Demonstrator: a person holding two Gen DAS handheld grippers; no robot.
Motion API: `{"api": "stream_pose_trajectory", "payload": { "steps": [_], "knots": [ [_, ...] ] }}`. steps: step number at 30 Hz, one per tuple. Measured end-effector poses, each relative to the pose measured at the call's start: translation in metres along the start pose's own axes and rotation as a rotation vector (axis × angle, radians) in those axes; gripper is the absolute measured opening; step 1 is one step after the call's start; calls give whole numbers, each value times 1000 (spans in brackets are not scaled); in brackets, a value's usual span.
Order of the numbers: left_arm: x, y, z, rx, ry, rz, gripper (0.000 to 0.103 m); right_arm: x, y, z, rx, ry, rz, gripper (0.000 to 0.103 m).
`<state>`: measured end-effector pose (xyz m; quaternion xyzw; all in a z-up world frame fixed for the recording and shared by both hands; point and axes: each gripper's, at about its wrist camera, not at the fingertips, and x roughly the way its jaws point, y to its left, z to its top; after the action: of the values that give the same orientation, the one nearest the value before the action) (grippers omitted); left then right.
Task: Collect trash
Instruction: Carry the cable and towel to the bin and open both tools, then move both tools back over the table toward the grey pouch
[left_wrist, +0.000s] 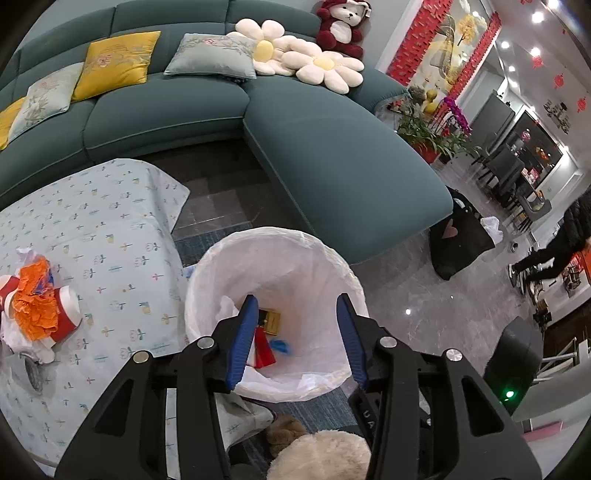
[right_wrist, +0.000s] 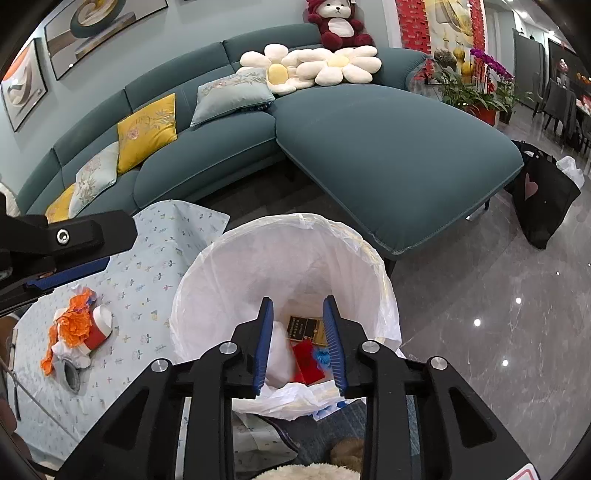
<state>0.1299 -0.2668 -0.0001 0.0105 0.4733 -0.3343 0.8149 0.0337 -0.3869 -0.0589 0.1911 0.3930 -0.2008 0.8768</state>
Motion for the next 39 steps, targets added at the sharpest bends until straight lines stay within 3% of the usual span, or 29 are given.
{"api": "stream_pose_trajectory", "payload": {
  "steps": [12,23,31,39],
  "knots": [
    [-26,34,-13,-63,-30,41,42,-12,19,-5,-27,-3,10,36],
    [-58,72,-32,-113,-64,103,42,-32,60,-18,-97,-6,32,51],
    [-86,108,-56,-161,-90,162,52,-45,101,-34,-174,0,57,58],
    [-114,145,-86,-202,-104,236,54,-55,134,-58,-229,22,86,60]
  ]
}}
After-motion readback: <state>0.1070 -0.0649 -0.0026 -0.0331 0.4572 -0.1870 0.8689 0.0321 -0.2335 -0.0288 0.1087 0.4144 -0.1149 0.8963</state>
